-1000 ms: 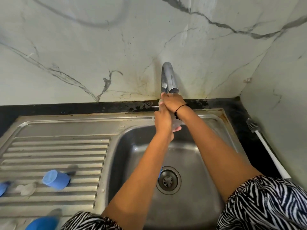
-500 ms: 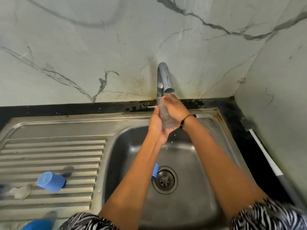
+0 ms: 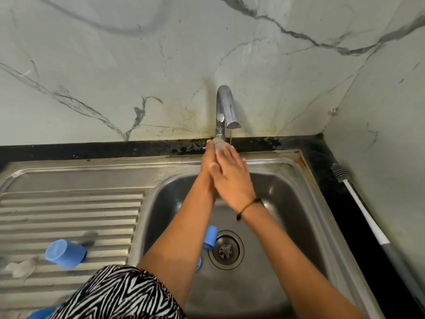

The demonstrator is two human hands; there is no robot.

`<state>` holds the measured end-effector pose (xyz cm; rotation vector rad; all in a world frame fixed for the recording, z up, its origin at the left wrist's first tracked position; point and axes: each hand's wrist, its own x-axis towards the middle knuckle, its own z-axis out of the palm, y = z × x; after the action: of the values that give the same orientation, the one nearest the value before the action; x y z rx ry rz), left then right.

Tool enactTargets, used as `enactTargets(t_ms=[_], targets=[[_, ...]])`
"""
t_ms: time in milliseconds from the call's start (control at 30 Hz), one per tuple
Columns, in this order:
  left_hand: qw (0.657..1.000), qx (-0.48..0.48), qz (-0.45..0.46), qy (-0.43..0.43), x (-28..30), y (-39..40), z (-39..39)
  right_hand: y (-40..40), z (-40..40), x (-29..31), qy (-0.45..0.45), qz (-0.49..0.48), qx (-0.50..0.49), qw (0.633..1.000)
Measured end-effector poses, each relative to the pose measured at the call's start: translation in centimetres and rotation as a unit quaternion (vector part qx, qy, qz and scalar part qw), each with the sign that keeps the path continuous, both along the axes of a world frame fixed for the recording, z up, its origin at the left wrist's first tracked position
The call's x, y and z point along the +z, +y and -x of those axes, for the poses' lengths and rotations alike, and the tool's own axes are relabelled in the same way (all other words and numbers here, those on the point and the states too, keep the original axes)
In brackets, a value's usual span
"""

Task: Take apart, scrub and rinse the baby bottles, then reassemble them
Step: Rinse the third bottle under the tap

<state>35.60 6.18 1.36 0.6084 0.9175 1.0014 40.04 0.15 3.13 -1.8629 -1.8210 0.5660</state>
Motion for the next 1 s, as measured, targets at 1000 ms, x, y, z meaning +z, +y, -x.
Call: enactTargets(t_ms=[1000], targets=[[0.998, 0.05, -0.012, 0.038, -2.2, -0.7, 0.1, -1.1, -0.1, -1.6, -0.062, -0.072, -0.028, 0.995]])
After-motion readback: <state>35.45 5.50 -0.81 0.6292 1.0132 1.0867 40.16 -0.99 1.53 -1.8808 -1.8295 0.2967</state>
